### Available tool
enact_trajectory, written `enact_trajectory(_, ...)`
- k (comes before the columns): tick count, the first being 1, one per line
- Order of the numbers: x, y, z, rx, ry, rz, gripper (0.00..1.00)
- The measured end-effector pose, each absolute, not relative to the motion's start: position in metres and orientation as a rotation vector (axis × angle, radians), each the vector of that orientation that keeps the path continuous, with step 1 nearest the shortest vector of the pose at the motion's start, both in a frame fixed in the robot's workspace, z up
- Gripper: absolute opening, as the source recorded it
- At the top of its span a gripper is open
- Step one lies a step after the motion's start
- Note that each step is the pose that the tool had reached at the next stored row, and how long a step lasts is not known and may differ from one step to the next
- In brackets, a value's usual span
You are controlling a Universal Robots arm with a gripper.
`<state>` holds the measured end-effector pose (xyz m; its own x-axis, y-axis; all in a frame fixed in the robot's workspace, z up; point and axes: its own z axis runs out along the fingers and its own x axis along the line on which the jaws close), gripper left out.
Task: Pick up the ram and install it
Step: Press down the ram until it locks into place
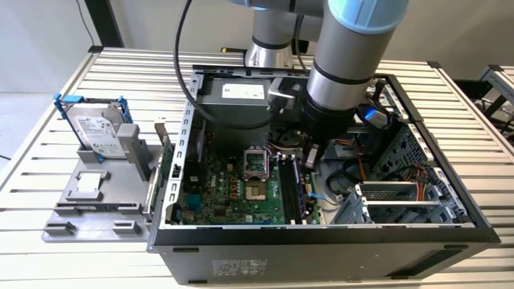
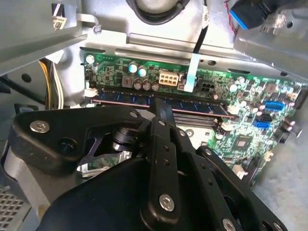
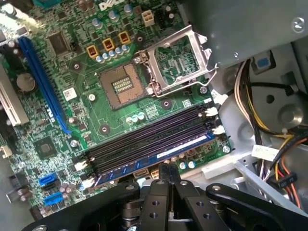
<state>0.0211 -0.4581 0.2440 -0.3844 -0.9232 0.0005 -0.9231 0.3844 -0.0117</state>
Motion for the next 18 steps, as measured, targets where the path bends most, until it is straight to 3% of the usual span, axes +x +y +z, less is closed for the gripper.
enact_trajectory(18, 0.0205, -0.4586, 0.2371, -2.018, 2.398, -0.015, 0.0)
